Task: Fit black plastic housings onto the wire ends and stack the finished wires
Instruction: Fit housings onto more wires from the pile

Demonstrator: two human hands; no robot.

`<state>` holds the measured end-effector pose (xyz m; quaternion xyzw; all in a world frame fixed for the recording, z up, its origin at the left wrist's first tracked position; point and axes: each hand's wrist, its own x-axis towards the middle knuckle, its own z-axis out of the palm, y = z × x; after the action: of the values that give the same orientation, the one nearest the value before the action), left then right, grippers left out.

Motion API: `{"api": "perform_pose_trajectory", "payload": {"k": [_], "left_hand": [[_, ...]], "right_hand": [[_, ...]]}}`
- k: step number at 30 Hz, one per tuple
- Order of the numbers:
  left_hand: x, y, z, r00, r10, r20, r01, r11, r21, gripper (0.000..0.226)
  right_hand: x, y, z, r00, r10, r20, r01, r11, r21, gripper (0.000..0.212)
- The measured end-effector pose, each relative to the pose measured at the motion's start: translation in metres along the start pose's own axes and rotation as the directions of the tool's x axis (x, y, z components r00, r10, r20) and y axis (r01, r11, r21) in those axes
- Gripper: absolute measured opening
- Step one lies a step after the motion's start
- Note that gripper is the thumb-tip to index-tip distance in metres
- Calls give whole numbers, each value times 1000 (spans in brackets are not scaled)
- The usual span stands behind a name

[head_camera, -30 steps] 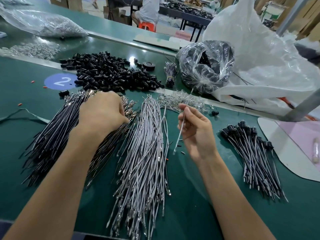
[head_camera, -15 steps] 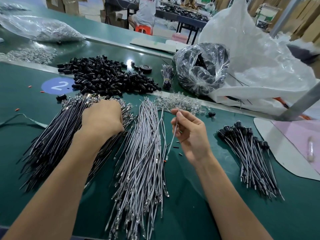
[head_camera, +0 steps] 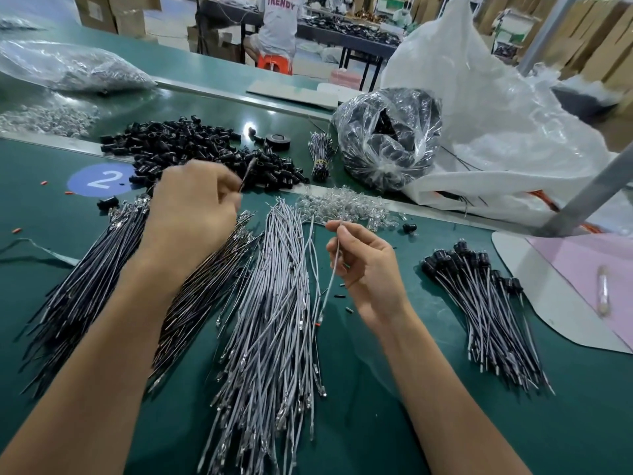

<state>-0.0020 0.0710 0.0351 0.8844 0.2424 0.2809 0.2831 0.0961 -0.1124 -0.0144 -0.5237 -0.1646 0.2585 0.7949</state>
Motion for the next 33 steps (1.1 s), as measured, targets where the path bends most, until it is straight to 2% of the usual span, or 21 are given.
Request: {"api": "perform_pose_trajectory", "payload": {"k": [2,4,5,6,7,9,10,13,16,20,25,30,33], "left_hand": [[-2,15,-2,995,93,-32,-99,942,-320,9],[-4,31,2,988,156,-16,-131,769,-626,36],[-5,36,8,984,179,11,-113,663,-740,50],[-7,40,15,982,188,29,-90,592,-801,54],[-8,43,23,981,187,42,-70,553,-830,48],[-12,44,42,985,161,60,-41,556,-830,15],[-15,42,51,987,142,78,-14,554,-832,6],[-21,34,70,987,80,137,72,543,-837,25],[-22,29,75,981,103,167,86,540,-837,28],[-23,29,77,969,164,185,50,602,-797,27],[-25,29,77,930,252,268,36,664,-747,33],[-25,27,77,885,363,292,-82,739,-669,36],[-27,26,78,859,400,320,-96,740,-666,36]], "right_hand": [[0,0,0,1000,12,19,-13,999,36,12],[0,0,0,1000,12,29,-14,998,62,11],[1,0,-1,1000,10,24,-12,997,74,11],[1,-1,-1,1000,8,13,-9,996,87,11],[2,-1,-2,1000,6,-1,-6,995,103,11],[2,-2,-4,999,-1,-36,5,991,131,10],[3,-2,-4,999,-5,-54,12,991,131,9],[4,-1,-5,994,-16,-111,25,997,76,10],[5,0,-5,985,-1,-171,2,1000,5,13],[4,0,-5,986,24,-164,-25,1000,-2,12],[3,-1,-3,985,-23,-170,16,999,-45,8],[3,1,-4,979,-57,-196,40,995,-88,14],[3,3,-4,979,-70,-190,47,992,-120,16]]}}
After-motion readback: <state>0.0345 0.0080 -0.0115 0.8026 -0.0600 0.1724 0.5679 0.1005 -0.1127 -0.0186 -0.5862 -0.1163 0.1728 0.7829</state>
